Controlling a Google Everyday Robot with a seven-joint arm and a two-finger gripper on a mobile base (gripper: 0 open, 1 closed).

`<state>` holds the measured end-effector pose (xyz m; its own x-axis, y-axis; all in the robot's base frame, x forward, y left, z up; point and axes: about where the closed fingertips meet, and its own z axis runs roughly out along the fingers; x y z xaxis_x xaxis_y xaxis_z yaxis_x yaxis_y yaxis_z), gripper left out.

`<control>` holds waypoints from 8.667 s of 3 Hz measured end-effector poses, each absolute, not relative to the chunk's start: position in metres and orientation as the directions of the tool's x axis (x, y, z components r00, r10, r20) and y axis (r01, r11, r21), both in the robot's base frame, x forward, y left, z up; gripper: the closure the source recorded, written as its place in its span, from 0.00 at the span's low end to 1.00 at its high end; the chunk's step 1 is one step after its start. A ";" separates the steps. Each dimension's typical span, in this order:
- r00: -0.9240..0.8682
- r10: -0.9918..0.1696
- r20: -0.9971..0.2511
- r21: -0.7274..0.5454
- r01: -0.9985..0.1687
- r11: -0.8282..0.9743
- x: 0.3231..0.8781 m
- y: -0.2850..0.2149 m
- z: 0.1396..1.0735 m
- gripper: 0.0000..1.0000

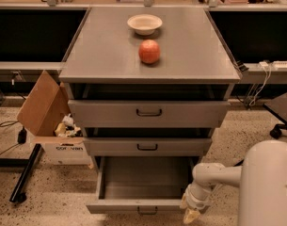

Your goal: Close bottom drawer

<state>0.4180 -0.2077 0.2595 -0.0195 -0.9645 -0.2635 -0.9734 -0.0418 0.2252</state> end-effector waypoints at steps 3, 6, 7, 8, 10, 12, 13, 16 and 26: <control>-0.075 -0.964 -0.254 0.285 -0.958 0.000 0.417 -0.213 0.208 1.00; 0.020 -0.945 -0.326 0.100 -0.993 -0.056 0.418 -0.190 0.167 1.00; 0.014 -0.931 -0.365 0.075 -0.996 -0.045 0.430 -0.186 0.156 1.00; 0.016 -0.930 -0.366 0.067 -0.997 -0.044 0.435 -0.187 0.155 0.83; 0.016 -0.930 -0.367 0.067 -0.997 -0.044 0.435 -0.187 0.155 0.36; 0.016 -0.930 -0.367 0.067 -0.997 -0.044 0.435 -0.187 0.155 0.00; 0.035 -0.915 -0.401 0.026 -0.998 -0.050 0.452 -0.177 0.163 0.04; 0.066 -0.891 -0.450 -0.107 -0.994 -0.020 0.497 -0.167 0.173 0.73; 0.024 -0.830 -0.558 -0.122 -0.991 0.053 0.556 -0.152 0.159 0.00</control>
Offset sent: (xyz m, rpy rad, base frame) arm 0.0007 -0.0040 -0.0269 0.0181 0.0654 -0.0181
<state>0.5556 -0.1524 0.1588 0.0243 -0.8296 -0.5578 -0.9911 0.0531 -0.1222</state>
